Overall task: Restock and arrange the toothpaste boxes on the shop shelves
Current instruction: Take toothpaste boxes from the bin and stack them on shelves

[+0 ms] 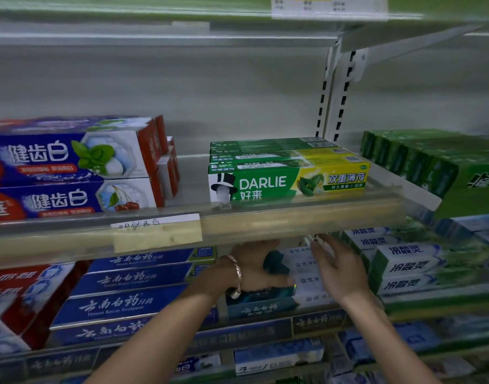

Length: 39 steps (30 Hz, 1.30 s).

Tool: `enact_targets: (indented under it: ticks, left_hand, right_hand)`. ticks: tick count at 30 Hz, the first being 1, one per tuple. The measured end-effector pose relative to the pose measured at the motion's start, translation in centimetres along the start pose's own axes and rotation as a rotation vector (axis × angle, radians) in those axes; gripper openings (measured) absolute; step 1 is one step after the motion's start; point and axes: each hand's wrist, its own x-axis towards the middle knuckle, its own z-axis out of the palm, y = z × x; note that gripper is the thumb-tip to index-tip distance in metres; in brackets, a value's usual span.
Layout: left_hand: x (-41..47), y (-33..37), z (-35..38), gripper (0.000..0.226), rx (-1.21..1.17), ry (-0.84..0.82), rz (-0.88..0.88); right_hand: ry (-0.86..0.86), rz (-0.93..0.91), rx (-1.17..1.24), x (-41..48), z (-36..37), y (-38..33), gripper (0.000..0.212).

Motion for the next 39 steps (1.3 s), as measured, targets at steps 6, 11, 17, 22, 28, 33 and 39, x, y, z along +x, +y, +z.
enact_targets:
  ticks: [6,11,17,22,28,33,39]
  left_hand:
    - [-4.5,1.8,0.6,0.048,-0.583,0.452,0.123]
    - [-9.8,3.2,1.7,0.04,-0.941,0.78,0.244]
    - [-16.4,3.1,3.6,0.048,-0.977,1.001,0.103]
    - [-23.5,2.3,1.7,0.062,-0.938,1.235,0.1]
    - [-36.2,2.0,-1.6,0.06,-0.862,1.414,0.251]
    - [-50.4,1.0,-1.6,0.073,-0.842,1.488,0.204]
    - [-61.0,-0.2,-1.4,0.073,-0.739,1.438,0.161]
  right_hand:
    - [-0.058,-0.192,0.514,-4.0,1.6,-6.1,0.017]
    - [-0.089,-0.207,0.86,-6.8,3.1,-9.6,0.048]
    - [-0.26,-0.191,0.924,-11.3,5.5,-12.2,0.052]
    - [-0.396,-0.196,0.981,-16.2,6.6,-16.3,0.06]
    - [-0.461,-0.337,1.018,-24.3,7.4,-23.6,0.061]
    - [-0.505,-0.418,1.092,-35.2,9.8,-30.2,0.043]
    - [-0.576,-0.398,1.148,-43.5,12.3,-36.2,0.047]
